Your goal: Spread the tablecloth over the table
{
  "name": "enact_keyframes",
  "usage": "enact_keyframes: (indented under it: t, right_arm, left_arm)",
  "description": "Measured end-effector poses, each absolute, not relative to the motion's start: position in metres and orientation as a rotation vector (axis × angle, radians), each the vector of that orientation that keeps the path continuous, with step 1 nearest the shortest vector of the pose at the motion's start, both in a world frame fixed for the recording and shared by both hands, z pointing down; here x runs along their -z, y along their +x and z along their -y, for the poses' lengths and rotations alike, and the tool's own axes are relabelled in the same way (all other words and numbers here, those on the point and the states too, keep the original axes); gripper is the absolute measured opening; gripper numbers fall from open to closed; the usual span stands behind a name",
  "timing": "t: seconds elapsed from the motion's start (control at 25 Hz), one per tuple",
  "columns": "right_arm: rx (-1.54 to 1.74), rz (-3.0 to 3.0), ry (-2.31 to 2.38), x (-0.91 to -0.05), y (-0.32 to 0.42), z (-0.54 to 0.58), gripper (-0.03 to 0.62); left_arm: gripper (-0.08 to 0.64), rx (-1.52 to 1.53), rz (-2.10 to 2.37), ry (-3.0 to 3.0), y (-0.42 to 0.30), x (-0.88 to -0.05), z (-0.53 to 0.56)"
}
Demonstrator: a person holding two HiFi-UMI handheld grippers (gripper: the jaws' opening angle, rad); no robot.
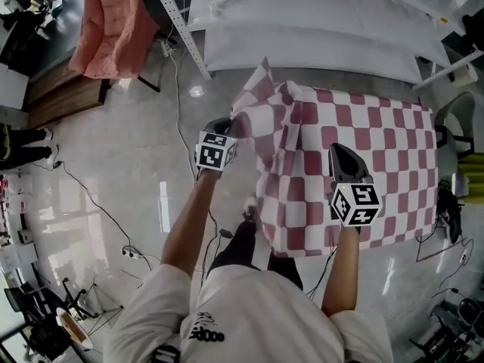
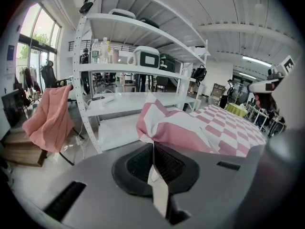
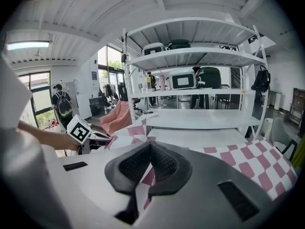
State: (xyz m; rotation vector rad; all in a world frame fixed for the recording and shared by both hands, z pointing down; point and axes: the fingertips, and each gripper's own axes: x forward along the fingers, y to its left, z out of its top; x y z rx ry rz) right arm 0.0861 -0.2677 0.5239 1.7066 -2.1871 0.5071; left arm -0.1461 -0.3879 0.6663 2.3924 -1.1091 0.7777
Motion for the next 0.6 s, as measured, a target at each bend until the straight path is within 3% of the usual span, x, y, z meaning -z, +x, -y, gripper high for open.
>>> enact_keyframes:
  t: [0.6]
  right_arm:
    - [-0.542, 2.148, 1.599, -0.569, 0.025, 0.302, 0.015]
  left_arm:
    - [0.029, -0.869, 1.273, 2.195, -0.257, -0.747, 0.411]
